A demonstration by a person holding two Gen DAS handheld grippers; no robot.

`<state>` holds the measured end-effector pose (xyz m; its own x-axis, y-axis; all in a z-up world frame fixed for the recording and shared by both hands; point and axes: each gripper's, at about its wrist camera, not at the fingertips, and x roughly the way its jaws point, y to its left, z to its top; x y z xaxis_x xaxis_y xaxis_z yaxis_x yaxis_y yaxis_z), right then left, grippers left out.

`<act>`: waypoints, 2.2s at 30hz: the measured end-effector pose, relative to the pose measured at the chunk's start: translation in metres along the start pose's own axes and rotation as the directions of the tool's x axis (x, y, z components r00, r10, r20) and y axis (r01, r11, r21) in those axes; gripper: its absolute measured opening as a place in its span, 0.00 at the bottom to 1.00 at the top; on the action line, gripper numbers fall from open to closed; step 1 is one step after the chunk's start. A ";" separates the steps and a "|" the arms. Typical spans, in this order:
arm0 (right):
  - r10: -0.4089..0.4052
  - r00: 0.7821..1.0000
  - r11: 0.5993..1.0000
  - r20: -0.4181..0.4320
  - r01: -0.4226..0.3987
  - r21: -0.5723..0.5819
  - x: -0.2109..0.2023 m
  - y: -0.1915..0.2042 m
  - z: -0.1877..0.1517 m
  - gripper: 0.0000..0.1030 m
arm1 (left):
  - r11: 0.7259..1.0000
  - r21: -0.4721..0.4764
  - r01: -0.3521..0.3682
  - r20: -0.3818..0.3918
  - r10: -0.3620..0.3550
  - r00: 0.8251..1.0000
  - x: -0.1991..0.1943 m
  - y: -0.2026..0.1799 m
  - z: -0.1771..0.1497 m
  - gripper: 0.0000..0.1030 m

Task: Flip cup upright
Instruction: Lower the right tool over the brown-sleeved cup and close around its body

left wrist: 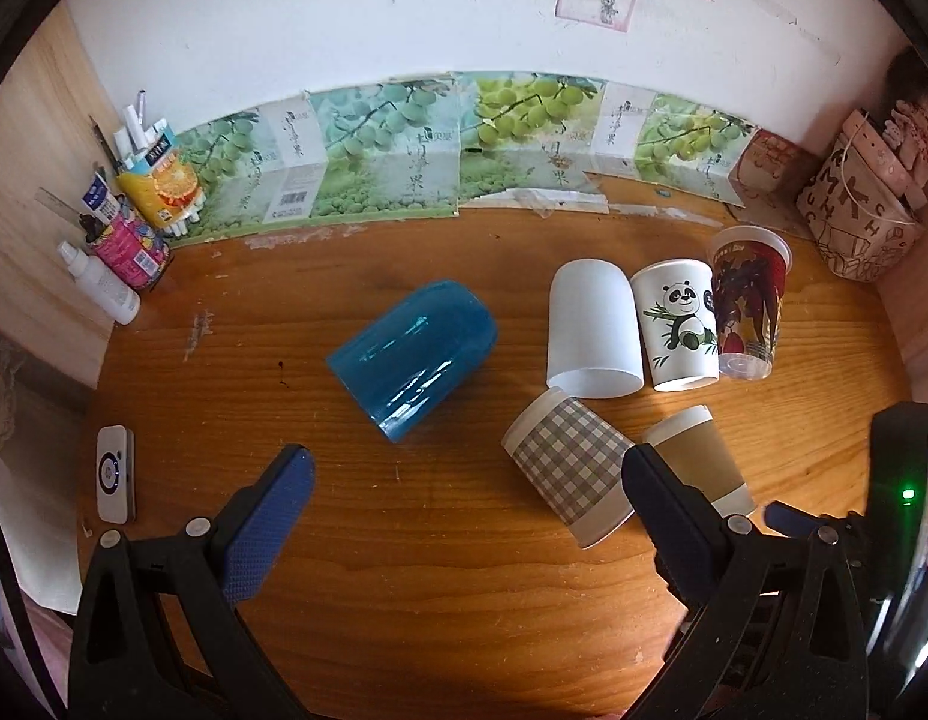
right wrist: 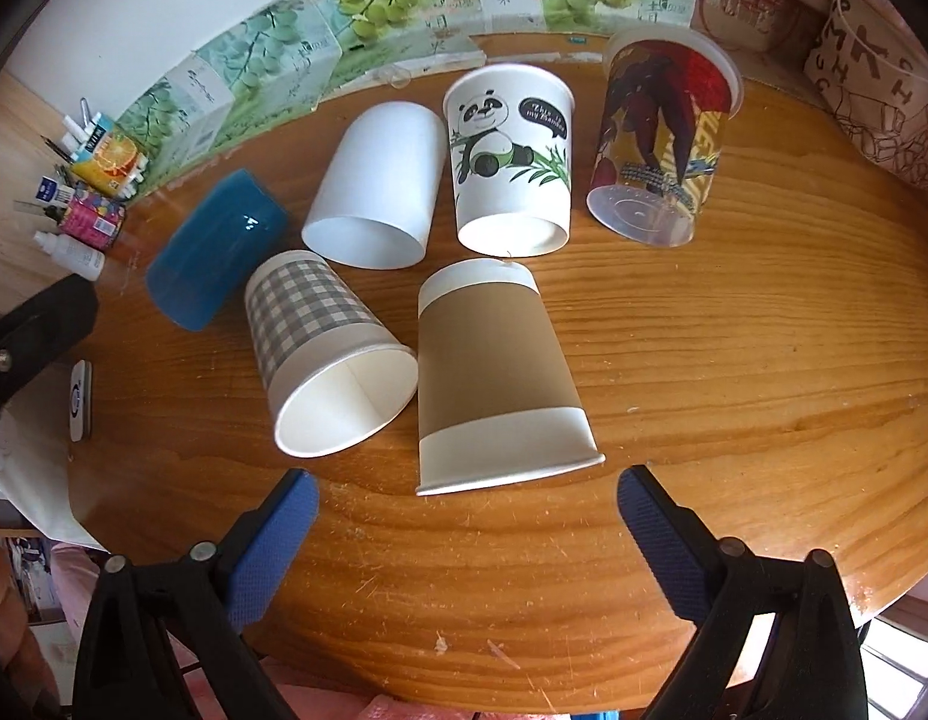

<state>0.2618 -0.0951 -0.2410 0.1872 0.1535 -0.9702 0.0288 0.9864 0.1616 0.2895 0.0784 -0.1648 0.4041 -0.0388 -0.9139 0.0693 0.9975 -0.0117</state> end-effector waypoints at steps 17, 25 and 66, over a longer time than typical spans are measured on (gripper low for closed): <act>-0.052 0.998 0.997 -0.043 0.050 -0.054 0.028 0.013 0.011 0.71 | 0.997 0.060 0.042 -0.030 -0.041 0.999 0.018 0.012 0.013 0.99; -0.093 0.995 0.991 -0.029 0.090 -0.103 0.032 0.019 0.015 0.35 | 0.997 0.031 0.071 -0.112 -0.067 0.991 0.032 0.025 0.005 0.99; -0.099 0.995 0.778 0.011 0.085 -0.622 0.019 0.028 0.016 0.78 | 0.946 -0.301 -0.124 -0.098 0.099 0.990 -0.011 0.040 -0.076 0.99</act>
<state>0.2816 -0.0652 -0.2525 0.1946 0.0540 -0.9794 -0.5723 0.8172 -0.0686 0.2184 0.1230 -0.1861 0.3178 0.0663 -0.9458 -0.2591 0.9657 -0.0194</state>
